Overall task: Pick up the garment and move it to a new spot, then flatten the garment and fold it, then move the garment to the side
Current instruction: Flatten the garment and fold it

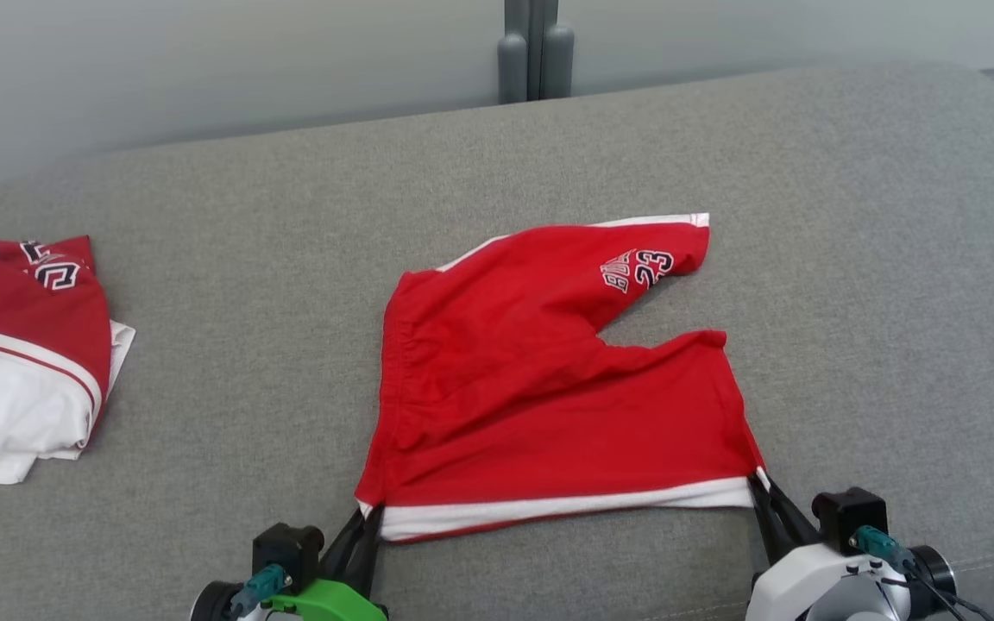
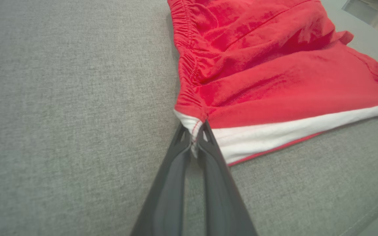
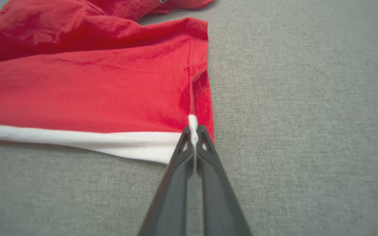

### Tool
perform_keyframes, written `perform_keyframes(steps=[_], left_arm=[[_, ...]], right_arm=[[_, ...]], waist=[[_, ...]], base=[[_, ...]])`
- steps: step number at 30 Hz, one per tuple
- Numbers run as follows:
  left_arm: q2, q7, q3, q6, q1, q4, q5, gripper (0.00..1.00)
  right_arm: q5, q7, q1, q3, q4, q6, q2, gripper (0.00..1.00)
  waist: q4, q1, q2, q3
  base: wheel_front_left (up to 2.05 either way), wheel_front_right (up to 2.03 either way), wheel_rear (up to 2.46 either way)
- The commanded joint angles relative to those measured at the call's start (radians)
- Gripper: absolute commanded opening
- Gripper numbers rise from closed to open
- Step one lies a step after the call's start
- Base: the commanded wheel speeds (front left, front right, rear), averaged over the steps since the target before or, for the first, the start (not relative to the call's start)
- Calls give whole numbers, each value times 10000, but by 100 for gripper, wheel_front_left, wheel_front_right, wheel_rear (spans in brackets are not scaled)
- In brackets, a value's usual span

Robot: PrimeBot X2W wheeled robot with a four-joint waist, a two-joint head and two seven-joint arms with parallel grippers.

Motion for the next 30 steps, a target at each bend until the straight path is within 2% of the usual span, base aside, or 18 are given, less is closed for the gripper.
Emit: perform_keyframes(steps=[1, 9, 14, 17, 25, 27, 30], left_arm=[[19, -4, 106, -21, 274, 47, -30, 0], [-38, -4, 386, 0, 583, -295, 130, 0], [136, -4, 143, 0, -616, -882, 207, 0], [367, -4, -36, 0, -1521, -992, 286, 0], [1606, -4, -671, 0, -6919, -368, 408, 0], [1898, -4, -727, 0, -8345, -7, 390, 0], [2123, 1, -282, 35, -10252, 399, 464, 0]], right_arm=[[116, -3, 282, -71, 18, -17, -45, 0], [388, -1, 837, -314, -385, -17, -57, 0], [835, -2, -152, -608, -944, -17, -57, 0], [634, -1, -923, -499, -1100, -17, -83, 0], [3, -2, -6102, -165, -681, -17, -661, 0], [-187, -1, -7559, -355, -333, -19, -824, 0], [-547, -1, -9584, -1181, 116, -31, -1036, 0]], waist=[[117, 0, -1, -946], [264, 0, -1, -1190], [302, 0, -1, -365], [306, 0, -1, 212], [174, 0, -1, 2515], [141, 0, -1, 2951], [170, 0, -1, 3273]], base=[[0, 0, 0], [0, 0, 0], [0, 0, 0], [0, 0, 0], [0, 0, 0], [0, 0, 0], [0, 0, 0]])
